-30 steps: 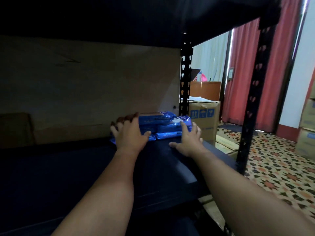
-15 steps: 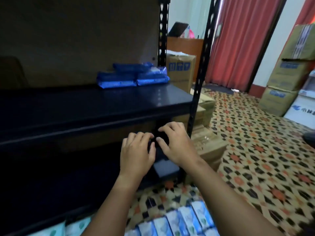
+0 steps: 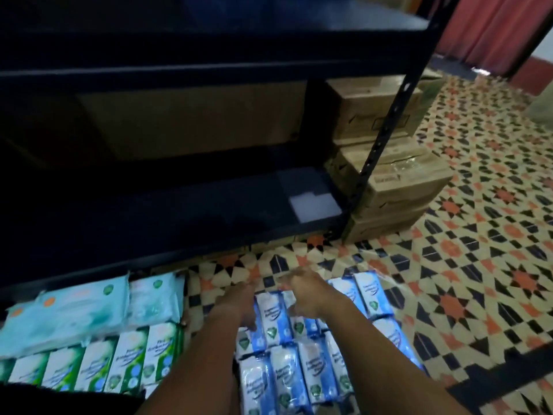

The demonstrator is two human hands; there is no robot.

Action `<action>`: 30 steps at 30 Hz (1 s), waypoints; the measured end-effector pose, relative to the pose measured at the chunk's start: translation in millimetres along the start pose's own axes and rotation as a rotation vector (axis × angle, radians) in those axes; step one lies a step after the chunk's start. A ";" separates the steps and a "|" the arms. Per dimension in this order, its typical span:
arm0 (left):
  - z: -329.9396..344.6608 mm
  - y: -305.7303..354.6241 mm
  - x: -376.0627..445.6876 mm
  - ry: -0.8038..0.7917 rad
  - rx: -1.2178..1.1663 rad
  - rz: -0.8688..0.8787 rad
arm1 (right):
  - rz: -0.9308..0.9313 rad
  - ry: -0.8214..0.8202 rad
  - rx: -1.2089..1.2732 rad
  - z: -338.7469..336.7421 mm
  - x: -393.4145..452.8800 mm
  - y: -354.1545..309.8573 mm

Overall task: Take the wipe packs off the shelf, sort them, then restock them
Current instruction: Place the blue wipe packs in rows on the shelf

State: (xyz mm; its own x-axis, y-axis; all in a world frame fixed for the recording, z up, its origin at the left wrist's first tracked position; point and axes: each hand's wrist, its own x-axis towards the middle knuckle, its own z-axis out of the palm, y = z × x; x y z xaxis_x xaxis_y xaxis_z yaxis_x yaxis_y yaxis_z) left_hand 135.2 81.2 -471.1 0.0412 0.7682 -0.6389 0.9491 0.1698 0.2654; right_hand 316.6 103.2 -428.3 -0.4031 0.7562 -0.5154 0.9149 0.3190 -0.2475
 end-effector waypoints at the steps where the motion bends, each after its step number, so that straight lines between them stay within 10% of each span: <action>1: 5.3 -3.5 6.3 -0.027 -0.030 -0.010 | -0.006 -0.040 -0.016 9.5 7.1 -0.7; 30: 25.7 -35.3 34.5 -0.133 -0.333 -0.143 | -0.077 -0.156 -0.104 55.6 65.4 -33.0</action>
State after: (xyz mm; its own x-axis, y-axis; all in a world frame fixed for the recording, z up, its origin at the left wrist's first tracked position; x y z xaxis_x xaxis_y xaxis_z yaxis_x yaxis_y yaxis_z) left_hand 111.1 85.9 -521.0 -0.0236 0.6392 -0.7687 0.7959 0.4773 0.3725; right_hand 258.8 110.3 -499.5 -0.4635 0.6324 -0.6207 0.8753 0.4358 -0.2096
